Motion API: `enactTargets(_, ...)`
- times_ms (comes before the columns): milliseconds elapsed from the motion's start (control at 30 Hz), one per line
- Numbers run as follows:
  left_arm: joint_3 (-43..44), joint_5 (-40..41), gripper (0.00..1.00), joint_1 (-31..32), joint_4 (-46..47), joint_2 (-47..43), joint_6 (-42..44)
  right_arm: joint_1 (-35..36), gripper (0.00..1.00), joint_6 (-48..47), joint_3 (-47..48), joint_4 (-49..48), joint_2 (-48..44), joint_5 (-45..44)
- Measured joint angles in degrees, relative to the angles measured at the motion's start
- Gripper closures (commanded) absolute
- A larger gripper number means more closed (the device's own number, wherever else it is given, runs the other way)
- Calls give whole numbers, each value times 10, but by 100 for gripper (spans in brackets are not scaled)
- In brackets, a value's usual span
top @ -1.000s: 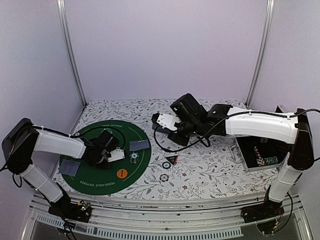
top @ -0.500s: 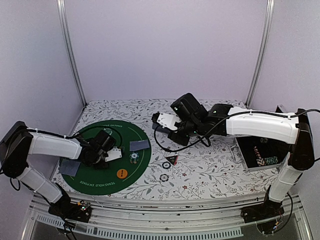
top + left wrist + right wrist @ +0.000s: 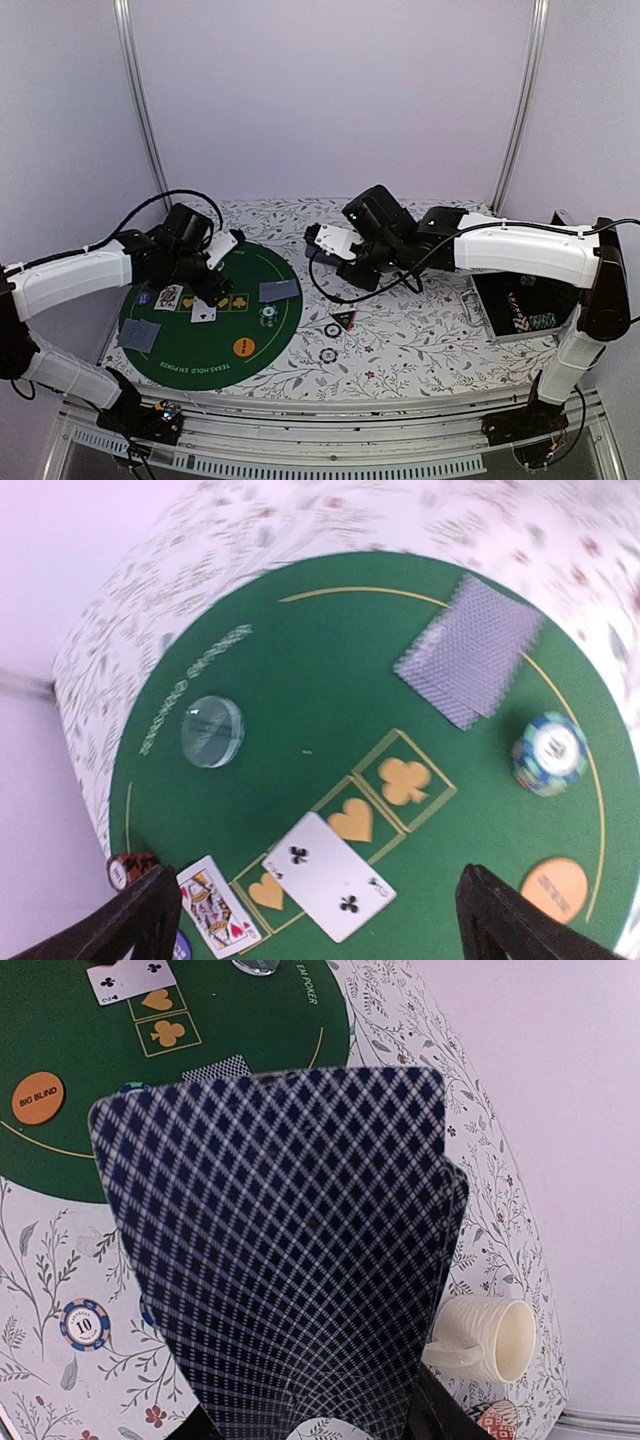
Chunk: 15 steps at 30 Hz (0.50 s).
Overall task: Distribute texas hold em gaming equipment
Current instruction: Flop the poker card into the community card area, then move the poker card to the community card area.
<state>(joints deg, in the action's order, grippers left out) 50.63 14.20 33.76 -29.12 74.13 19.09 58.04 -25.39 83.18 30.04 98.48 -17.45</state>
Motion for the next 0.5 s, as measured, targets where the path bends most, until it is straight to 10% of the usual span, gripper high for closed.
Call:
enactTargets(200, 66, -1, 2, -148, -21, 53, -244, 0, 55, 1, 0, 0, 0, 1)
enactTargets(500, 3, -11, 2, -154, -26, 123, -446, 0, 55, 2, 0, 0, 0, 2)
